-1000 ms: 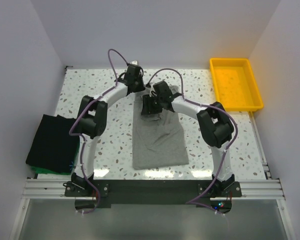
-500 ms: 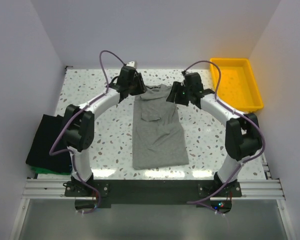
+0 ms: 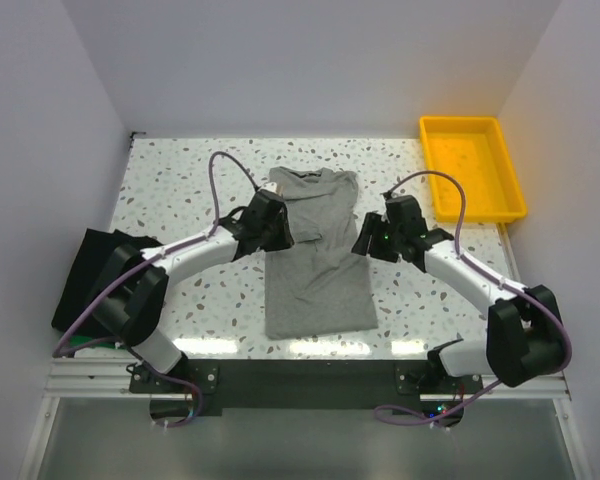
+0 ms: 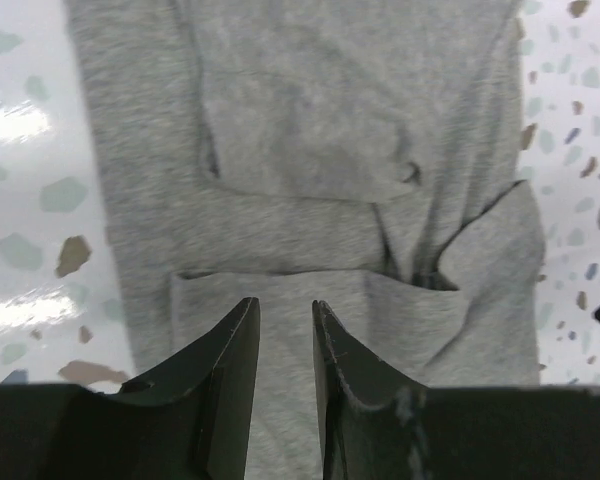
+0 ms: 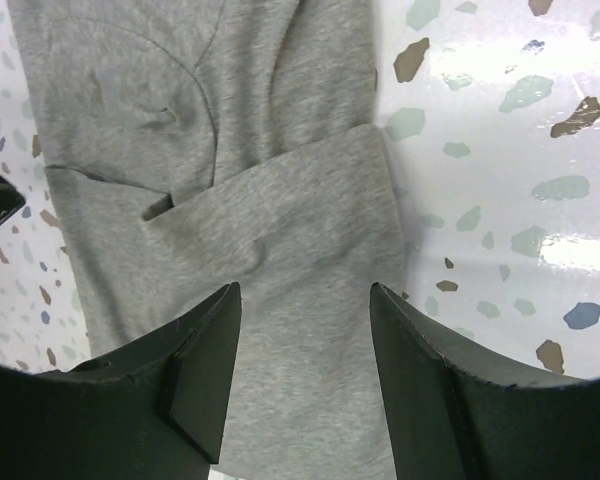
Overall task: Fold and stack the t-shirts
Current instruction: Fold the tshirt
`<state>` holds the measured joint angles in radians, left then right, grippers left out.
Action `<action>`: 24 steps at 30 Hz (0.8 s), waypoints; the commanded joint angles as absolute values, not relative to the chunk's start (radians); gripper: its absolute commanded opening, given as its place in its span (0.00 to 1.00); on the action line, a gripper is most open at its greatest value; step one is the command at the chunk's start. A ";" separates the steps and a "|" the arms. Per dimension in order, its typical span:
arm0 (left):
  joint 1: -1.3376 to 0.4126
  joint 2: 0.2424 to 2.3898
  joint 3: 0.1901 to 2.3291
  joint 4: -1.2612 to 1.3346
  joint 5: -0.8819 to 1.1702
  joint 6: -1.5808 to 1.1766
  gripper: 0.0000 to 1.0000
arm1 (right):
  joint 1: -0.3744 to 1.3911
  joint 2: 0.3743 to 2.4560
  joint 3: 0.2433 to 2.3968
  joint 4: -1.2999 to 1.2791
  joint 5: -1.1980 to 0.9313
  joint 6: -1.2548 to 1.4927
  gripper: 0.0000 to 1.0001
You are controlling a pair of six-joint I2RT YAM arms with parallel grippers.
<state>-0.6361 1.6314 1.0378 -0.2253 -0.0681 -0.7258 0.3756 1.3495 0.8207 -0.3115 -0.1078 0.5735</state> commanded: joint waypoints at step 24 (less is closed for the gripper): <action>-0.627 1.713 1.037 -0.236 -0.204 -0.681 0.36 | 0.362 1.601 0.905 -0.161 -0.041 0.560 0.49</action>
<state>-0.6289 1.7187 0.9955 -0.2684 -0.1726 -0.7101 0.3645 1.5856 0.8654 -0.2024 -0.0441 0.5644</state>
